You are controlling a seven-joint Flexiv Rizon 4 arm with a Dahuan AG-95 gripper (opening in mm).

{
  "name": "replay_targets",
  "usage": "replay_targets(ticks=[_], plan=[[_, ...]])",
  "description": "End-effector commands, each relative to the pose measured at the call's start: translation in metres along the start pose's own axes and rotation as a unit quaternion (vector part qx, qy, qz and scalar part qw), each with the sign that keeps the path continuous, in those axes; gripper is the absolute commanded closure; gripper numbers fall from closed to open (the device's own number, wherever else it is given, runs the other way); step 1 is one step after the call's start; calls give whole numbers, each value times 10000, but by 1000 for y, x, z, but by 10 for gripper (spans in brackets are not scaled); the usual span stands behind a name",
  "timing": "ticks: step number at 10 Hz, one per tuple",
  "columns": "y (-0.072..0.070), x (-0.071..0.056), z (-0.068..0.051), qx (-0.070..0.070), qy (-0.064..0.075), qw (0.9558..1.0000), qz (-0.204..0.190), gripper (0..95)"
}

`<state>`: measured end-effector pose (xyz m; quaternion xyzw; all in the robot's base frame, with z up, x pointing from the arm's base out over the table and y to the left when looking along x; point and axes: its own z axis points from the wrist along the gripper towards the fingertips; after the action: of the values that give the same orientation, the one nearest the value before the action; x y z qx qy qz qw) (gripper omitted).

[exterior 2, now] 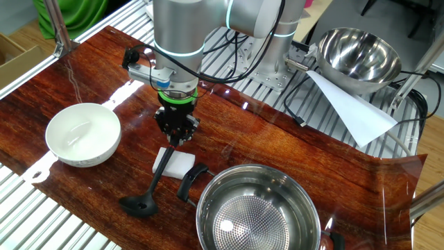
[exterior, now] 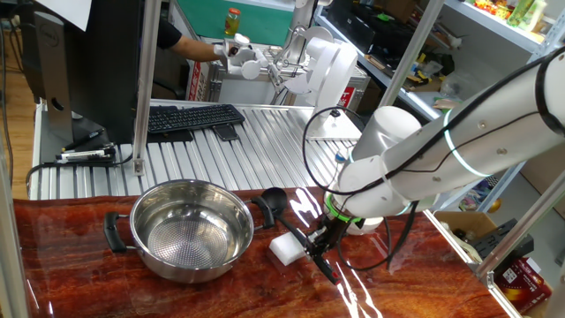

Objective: Scoop water with a large spoon from one bowl to another

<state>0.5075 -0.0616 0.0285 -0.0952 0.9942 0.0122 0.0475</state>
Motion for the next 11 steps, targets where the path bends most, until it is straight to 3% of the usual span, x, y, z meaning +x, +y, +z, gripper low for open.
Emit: replay_targets(ticks=[1,7,9,11], plan=[[1,-2,-4,-1,41,10000,15,950],[6,-10,-28,-32,42,10000,55,950],[8,-13,-45,-34,115,9999,35,950],[11,-14,-55,-90,100,9999,-9,950]])
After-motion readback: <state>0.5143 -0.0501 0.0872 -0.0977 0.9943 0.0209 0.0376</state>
